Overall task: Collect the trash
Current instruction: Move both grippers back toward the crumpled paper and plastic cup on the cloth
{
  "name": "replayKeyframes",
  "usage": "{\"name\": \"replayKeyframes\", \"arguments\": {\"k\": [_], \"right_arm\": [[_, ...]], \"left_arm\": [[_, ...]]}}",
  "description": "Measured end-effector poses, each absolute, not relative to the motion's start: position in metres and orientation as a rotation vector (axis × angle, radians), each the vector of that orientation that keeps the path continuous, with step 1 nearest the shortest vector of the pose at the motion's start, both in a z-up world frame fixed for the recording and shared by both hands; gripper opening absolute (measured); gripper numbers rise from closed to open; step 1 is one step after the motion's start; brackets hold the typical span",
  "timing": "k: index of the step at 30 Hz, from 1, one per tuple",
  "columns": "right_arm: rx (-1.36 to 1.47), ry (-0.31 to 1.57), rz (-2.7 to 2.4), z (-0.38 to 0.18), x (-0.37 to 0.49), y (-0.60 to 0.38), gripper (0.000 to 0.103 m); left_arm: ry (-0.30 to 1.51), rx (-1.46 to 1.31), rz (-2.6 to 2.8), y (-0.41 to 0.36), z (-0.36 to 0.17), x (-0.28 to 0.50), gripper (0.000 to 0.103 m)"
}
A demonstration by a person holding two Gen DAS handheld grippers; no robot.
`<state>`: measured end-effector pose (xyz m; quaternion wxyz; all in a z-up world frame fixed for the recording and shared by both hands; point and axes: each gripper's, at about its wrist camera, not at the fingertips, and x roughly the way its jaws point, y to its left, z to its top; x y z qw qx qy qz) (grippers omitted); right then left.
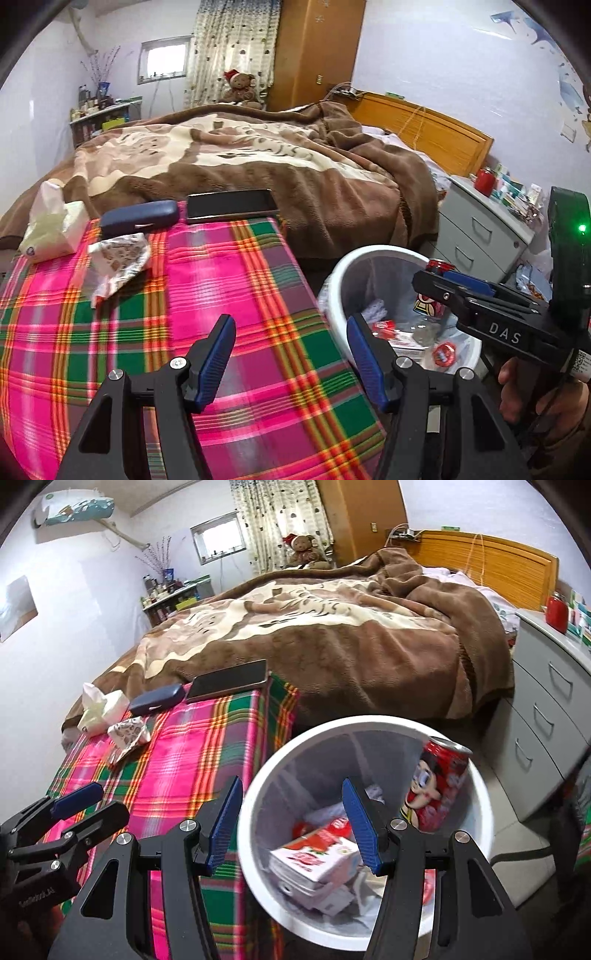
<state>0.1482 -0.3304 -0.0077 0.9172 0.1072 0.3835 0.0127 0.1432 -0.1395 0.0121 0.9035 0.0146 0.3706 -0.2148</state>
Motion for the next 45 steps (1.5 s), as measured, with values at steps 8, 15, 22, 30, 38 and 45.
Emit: {"name": "replayKeyframes", "arguments": {"k": [8,15,22,30,38,45], "right_arm": [[0.207,0.793,0.071,-0.012,0.157,-0.301,0.058],[0.202,0.808,0.115,-0.017,0.17,-0.274,0.058],[0.185,0.832,0.153,-0.025,0.189,-0.245,0.058],[0.15,0.871,0.192,-0.035,0.216,-0.214,0.058],[0.139,0.899,0.247,-0.046,0.249,-0.187,0.058],[0.112,0.893,0.286,-0.046,0.274,-0.165,0.058]], "left_arm": [[0.757,0.007,-0.377,-0.097,0.01,0.153,0.062],[0.766,-0.023,-0.294,-0.047,0.003,0.169,0.062],[0.777,-0.052,-0.217,-0.001,-0.007,0.189,0.062],[0.799,-0.064,-0.182,0.031,-0.02,0.212,0.062],[0.816,-0.06,-0.165,0.055,-0.03,0.228,0.062],[0.834,-0.064,-0.177,0.069,-0.036,0.241,0.062]]}}
